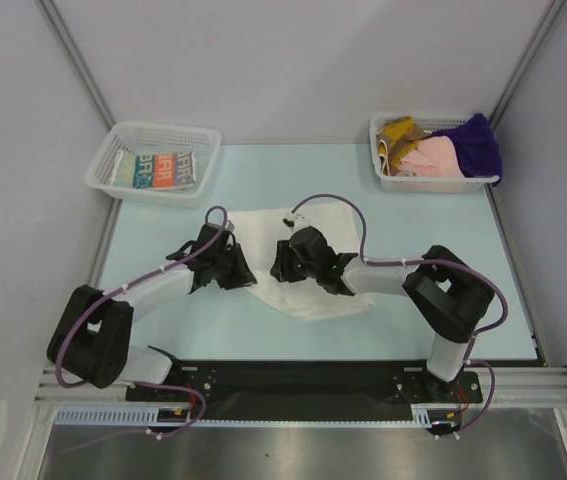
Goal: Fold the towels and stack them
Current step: Fold the towel
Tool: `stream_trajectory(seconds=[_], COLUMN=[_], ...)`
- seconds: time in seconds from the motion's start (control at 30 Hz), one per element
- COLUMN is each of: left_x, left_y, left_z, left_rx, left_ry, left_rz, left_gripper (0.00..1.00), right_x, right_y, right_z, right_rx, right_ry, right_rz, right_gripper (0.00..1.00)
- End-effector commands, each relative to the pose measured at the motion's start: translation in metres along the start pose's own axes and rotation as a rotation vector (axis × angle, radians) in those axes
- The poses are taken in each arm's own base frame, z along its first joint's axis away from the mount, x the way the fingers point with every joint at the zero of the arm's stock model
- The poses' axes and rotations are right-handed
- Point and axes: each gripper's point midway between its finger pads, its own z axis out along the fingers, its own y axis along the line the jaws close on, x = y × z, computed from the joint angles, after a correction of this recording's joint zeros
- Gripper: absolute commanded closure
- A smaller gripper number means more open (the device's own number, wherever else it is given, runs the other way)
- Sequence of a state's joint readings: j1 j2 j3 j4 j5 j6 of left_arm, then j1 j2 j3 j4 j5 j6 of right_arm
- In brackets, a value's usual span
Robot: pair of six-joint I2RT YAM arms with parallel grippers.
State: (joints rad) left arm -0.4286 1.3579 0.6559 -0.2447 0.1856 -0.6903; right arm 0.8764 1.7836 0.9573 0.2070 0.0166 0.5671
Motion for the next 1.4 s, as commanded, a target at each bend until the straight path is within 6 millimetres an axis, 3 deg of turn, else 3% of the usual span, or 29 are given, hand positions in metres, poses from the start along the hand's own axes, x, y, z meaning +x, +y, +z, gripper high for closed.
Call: stream_trajectory(seconds=[0.0, 0.07, 0.1, 0.13, 0.23, 0.43, 0.73, 0.9, 1.0, 1.03, 1.1, 1.23, 1.33, 1.37], left_x=[-0.026, -0.023, -0.024, -0.022, -0.025, -0.021, -0.014, -0.009, -0.004, -0.003, 0.000, 0.000, -0.002, -0.005], left_y=[-0.016, -0.011, -0.011, -0.010, -0.011, -0.008, -0.004, 0.000, 0.005, 0.005, 0.007, 0.004, 0.001, -0.001], left_z=[0.007, 0.015, 0.017, 0.020, 0.021, 0.024, 0.030, 0.032, 0.033, 0.033, 0.034, 0.033, 0.032, 0.031], left_rx=[0.013, -0.006, -0.008, -0.013, -0.012, -0.021, -0.021, -0.029, -0.038, -0.035, -0.035, -0.020, -0.012, -0.009], left_ry=[-0.075, -0.061, -0.061, -0.052, -0.061, -0.051, -0.025, -0.014, -0.007, -0.006, -0.001, 0.003, 0.000, -0.006], left_rz=[-0.012, -0.025, -0.029, -0.035, -0.045, -0.051, -0.062, -0.064, -0.062, -0.061, -0.064, -0.061, -0.058, -0.055], left_gripper=[0.71, 0.71, 0.71, 0.71, 0.71, 0.72, 0.73, 0.74, 0.74, 0.74, 0.74, 0.74, 0.74, 0.74], right_x=[-0.024, -0.032, -0.027, -0.037, -0.033, -0.016, 0.004, -0.021, -0.043, -0.041, -0.050, -0.041, -0.036, -0.044], right_y=[0.001, -0.002, 0.002, 0.006, 0.023, 0.045, 0.024, -0.002, -0.004, -0.013, -0.011, -0.015, -0.020, -0.018], right_z=[-0.013, -0.022, -0.026, -0.036, -0.048, -0.035, 0.009, 0.022, 0.027, 0.032, 0.038, 0.050, 0.045, 0.037], right_rx=[0.027, 0.058, 0.058, 0.075, 0.093, 0.089, 0.106, 0.180, 0.196, 0.220, 0.234, 0.243, 0.249, 0.247], right_ry=[-0.083, -0.129, -0.134, -0.181, -0.225, -0.213, -0.115, -0.135, -0.157, -0.128, -0.122, -0.083, -0.070, -0.090], right_rz=[-0.013, -0.046, -0.071, -0.092, -0.207, -0.389, -0.430, -0.374, -0.333, -0.332, -0.329, -0.333, -0.331, -0.318], right_gripper=[0.60, 0.60, 0.63, 0.69, 0.74, 0.75, 0.73, 0.74, 0.73, 0.72, 0.71, 0.70, 0.69, 0.69])
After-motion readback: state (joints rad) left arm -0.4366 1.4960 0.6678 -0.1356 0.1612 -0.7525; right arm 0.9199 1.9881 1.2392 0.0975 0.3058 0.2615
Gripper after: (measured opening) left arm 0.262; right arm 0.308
